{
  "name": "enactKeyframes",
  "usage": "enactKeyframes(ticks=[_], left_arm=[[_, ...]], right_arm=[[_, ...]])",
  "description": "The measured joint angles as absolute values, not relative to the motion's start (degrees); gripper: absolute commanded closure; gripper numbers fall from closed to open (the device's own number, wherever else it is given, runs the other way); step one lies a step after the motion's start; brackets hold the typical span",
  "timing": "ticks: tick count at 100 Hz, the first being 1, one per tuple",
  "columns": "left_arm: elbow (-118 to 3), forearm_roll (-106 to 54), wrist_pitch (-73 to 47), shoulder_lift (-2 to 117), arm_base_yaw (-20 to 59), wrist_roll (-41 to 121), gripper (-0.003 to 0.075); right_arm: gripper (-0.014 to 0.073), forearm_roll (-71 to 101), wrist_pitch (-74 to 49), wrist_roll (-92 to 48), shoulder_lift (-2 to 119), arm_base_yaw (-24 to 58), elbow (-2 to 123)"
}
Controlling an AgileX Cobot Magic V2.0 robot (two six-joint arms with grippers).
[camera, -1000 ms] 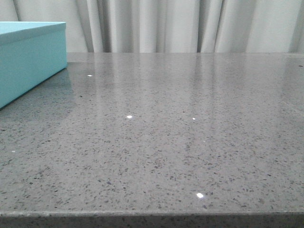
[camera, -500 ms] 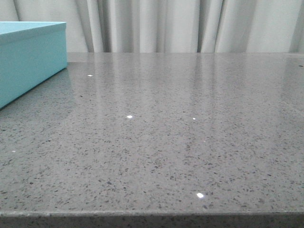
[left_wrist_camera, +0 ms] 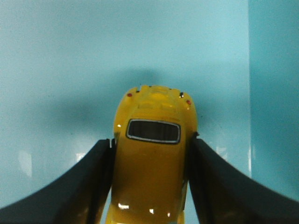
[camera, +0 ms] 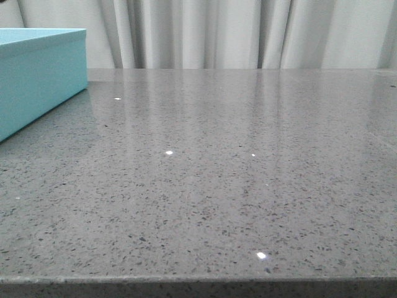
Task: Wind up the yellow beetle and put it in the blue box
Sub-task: 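Lower the car into the light-blue box and open the left gripper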
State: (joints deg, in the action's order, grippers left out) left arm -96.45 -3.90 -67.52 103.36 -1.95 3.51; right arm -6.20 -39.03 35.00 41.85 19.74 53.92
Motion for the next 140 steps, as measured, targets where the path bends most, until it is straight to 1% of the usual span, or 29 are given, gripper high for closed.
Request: enactKeyframes(ticks=[17,34,43,58,65,100,125,132,140], left_arm=[[-92.33,-3.90,-64.64,103.50,-1.95,3.51,0.0501],[-91.27,-3.77,-63.67,103.50,-1.95,3.39,0.0487],[-91.27,-3.77,-63.44,103.50,-1.95,3.39,0.0447],[-91.27,-3.77,-62.96,103.50,-1.95,3.35,0.0337],[-91.27,-3.77,-62.75,103.50,-1.95,3.35,0.0314],[-91.27,-3.77,-61.65,102.89,-1.95,3.26,0.0313],[-91.04,-4.00,-57.42,94.96,-1.95,3.22,0.0316],[-91.04,-4.41,-56.89,92.45,-1.95,3.22,0.0337],[-91.04,-5.13,-56.49,89.72,-1.95,3.52,0.0390]], right_arm=[[0.0087,-6.20,-38.89,35.00,41.85,19.74,53.92],[0.0087,-6.20,-38.89,35.00,41.85,19.74,53.92],[0.0087,-6.20,-38.89,35.00,41.85,19.74,53.92],[0.0087,-6.20,-38.89,35.00,41.85,19.74,53.92],[0.0087,-6.20,-38.89,35.00,41.85,19.74,53.92],[0.0087,-6.16,-38.99,35.00,41.85,19.74,53.92],[0.0087,-6.16,-39.48,30.79,40.38,19.74,53.92],[0.0087,-6.37,-40.06,29.91,39.70,19.74,53.92],[0.0087,-6.74,-40.43,29.32,39.48,19.74,53.92]])
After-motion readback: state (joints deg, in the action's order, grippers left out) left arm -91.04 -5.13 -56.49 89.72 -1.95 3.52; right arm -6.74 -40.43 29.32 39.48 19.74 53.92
